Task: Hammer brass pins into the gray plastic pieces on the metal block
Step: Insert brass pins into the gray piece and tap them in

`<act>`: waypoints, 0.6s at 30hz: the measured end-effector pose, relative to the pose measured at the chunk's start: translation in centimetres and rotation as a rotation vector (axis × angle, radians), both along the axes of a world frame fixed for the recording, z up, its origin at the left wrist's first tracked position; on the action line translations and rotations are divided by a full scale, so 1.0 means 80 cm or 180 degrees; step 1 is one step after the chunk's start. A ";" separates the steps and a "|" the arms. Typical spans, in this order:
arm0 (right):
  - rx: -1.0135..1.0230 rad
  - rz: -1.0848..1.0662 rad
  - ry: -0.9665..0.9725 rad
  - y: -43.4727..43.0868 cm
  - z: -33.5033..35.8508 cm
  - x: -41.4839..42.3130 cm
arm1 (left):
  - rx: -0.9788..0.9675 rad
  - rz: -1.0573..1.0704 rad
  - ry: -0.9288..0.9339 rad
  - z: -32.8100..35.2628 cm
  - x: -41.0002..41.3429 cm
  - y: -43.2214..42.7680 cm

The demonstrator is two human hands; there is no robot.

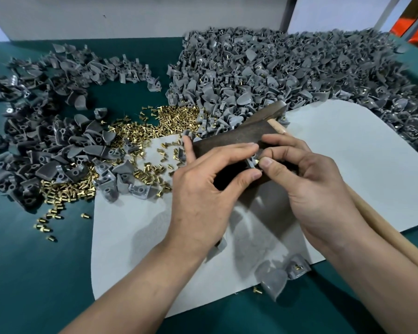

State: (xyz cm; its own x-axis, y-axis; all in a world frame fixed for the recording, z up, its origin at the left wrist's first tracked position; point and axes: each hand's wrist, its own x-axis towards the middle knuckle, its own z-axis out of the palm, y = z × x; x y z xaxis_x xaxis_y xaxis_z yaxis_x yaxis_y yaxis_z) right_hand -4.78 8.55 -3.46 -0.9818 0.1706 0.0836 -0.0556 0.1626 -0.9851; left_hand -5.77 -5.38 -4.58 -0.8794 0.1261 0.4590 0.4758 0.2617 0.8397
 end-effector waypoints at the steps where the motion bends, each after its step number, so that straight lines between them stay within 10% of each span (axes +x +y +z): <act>1: 0.0002 0.0019 -0.0008 0.001 0.000 0.000 | -0.0003 -0.0006 -0.0001 0.000 0.000 0.000; 18: 0.0293 0.0038 0.0126 0.002 0.003 -0.004 | 0.0118 0.0010 -0.0083 0.001 0.000 0.001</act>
